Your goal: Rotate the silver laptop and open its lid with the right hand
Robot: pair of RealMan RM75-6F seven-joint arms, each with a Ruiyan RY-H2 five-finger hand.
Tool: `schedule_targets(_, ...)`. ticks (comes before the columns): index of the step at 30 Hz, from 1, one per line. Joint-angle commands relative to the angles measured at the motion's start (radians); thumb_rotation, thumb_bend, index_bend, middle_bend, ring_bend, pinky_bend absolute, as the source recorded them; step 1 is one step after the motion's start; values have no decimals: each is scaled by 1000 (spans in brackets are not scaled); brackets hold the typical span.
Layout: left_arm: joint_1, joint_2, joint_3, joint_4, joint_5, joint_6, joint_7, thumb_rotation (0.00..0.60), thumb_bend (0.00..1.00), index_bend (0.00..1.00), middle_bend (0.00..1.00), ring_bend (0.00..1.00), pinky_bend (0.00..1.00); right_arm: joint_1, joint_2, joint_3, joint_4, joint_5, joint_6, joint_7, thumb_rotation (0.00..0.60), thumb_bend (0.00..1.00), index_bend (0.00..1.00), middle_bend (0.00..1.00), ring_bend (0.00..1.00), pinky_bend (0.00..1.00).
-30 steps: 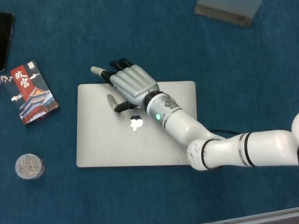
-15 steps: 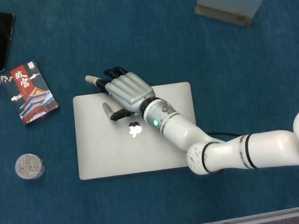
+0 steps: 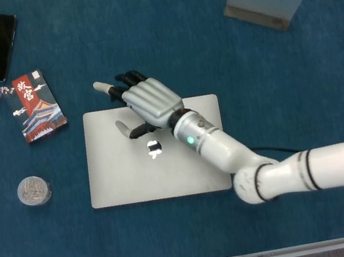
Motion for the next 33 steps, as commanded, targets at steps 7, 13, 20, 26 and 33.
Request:
schedule_targets(7, -12, 6, -4, -29, 12, -4, 34, 600, 318, 48, 69, 47, 0, -115, 133, -129, -204, -246, 80, 62, 430, 164, 0, 216, 0, 32)
schedule_targets(13, -18, 15, -6, -47, 12, -9, 52, 600, 318, 48, 69, 48, 0, -138, 163, -170, -257, -318, 85, 67, 469, 95, 0, 194, 0, 32)
schedule_targets(20, -19, 26, -7, -62, 10, -9, 67, 600, 318, 47, 69, 47, 0, -141, 154, -223, -293, -408, 79, 34, 503, 92, 0, 163, 0, 32)
schedule_targets(26, -13, 31, -4, -70, 15, 1, 75, 600, 318, 47, 69, 48, 0, -135, 106, -244, -283, -454, 89, -24, 508, 95, 0, 156, 0, 32)
schedule_targets(33, -5, 36, 1, -67, 19, 11, 67, 600, 319, 48, 69, 48, 0, -133, 39, -257, -259, -466, 106, -119, 510, 110, 0, 147, 0, 32)
